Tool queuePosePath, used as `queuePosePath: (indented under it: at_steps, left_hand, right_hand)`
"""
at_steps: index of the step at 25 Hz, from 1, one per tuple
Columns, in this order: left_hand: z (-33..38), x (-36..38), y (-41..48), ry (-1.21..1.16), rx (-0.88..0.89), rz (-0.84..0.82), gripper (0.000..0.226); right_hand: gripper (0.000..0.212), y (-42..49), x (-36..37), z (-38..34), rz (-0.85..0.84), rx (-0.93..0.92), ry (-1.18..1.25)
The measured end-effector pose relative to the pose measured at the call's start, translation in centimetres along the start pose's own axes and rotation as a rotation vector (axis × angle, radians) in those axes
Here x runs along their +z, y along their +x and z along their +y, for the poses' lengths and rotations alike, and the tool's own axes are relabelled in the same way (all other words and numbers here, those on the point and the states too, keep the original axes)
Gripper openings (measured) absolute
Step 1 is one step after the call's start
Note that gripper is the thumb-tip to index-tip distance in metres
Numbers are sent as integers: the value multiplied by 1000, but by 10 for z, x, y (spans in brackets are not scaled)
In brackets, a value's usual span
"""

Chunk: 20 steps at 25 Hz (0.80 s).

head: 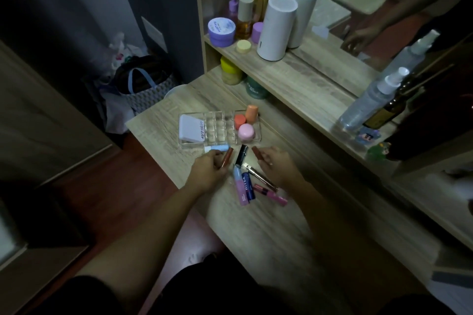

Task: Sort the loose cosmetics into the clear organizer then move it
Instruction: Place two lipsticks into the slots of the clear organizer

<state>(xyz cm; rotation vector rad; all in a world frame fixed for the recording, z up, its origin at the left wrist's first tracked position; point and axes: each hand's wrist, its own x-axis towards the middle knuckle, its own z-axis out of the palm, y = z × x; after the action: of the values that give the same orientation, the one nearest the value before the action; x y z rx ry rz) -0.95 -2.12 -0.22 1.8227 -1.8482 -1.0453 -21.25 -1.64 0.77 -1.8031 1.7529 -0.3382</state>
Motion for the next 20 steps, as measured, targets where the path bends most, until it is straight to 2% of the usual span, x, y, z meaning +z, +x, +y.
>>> queuePosePath:
  at_steps: [4,7,11,14,20]
  left_hand:
    - [17,-38,18,-157,48,69,19]
    - [31,-65,45,-161,93,212,15]
    - [34,-85,76,-71,113,306,22]
    - [27,-84,91,-19,90,306,33]
    - [11,-69,109,115,101,229,26]
  right_hand:
    - [24,20,-27,-34,44,-51,541]
    - [27,49,-40,-60,82,-39,731]
    - [31,89,-34,-76,172,-113,684]
    - [29,113,-21,-76,177,-167,565]
    - [27,132,7,-62,102,-165,367]
